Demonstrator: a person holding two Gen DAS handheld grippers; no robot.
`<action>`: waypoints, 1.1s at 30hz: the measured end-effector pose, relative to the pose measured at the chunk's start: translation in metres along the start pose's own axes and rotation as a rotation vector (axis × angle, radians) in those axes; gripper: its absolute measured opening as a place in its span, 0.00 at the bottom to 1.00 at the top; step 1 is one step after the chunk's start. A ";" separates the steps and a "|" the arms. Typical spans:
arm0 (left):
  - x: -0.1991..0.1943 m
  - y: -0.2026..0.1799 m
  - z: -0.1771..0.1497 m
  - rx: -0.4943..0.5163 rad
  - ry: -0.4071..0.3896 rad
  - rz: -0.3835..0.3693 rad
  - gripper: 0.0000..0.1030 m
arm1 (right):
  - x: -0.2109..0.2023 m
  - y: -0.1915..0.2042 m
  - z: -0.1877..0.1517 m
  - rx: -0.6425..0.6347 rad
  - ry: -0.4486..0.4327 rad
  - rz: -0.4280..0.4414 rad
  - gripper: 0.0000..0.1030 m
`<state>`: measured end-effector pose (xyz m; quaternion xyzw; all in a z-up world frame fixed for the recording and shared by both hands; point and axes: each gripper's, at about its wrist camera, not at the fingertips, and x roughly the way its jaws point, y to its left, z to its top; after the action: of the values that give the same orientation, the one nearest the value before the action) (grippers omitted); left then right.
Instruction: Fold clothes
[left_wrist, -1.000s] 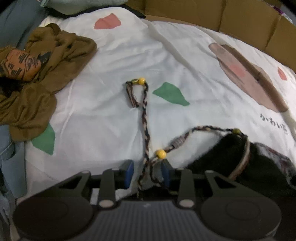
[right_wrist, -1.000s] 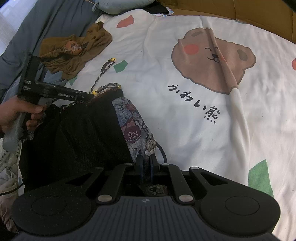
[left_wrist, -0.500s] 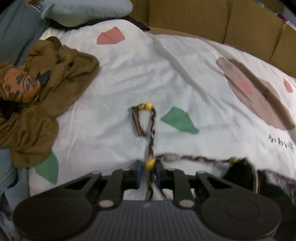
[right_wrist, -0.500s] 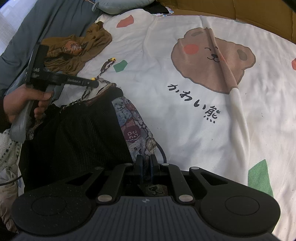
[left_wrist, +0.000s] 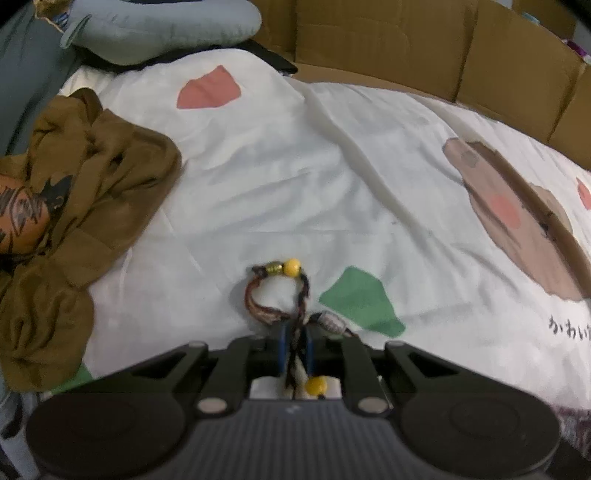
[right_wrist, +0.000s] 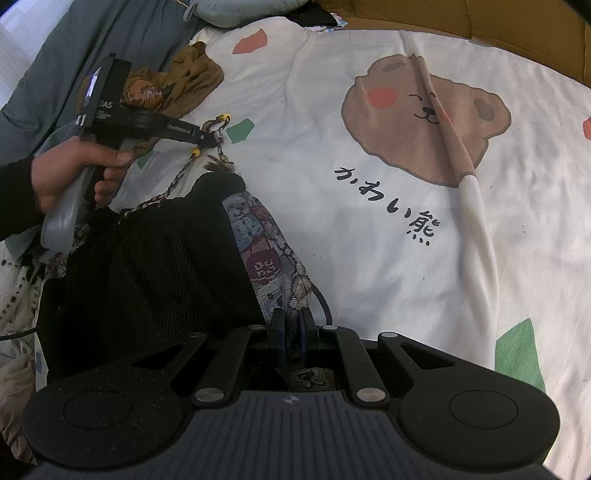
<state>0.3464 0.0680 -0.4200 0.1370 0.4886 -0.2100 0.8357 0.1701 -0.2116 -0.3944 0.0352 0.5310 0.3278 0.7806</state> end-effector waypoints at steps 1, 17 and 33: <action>0.000 0.000 0.002 -0.003 -0.002 -0.002 0.05 | 0.000 0.000 0.000 0.000 0.000 0.000 0.06; -0.108 -0.004 0.004 0.039 -0.110 -0.111 0.02 | -0.009 -0.006 -0.002 0.017 -0.014 -0.010 0.34; -0.209 -0.020 -0.058 0.077 -0.035 -0.213 0.02 | -0.015 -0.006 0.001 0.044 -0.057 0.001 0.34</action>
<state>0.2021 0.1211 -0.2662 0.1126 0.4774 -0.3186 0.8111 0.1704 -0.2241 -0.3837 0.0618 0.5156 0.3152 0.7943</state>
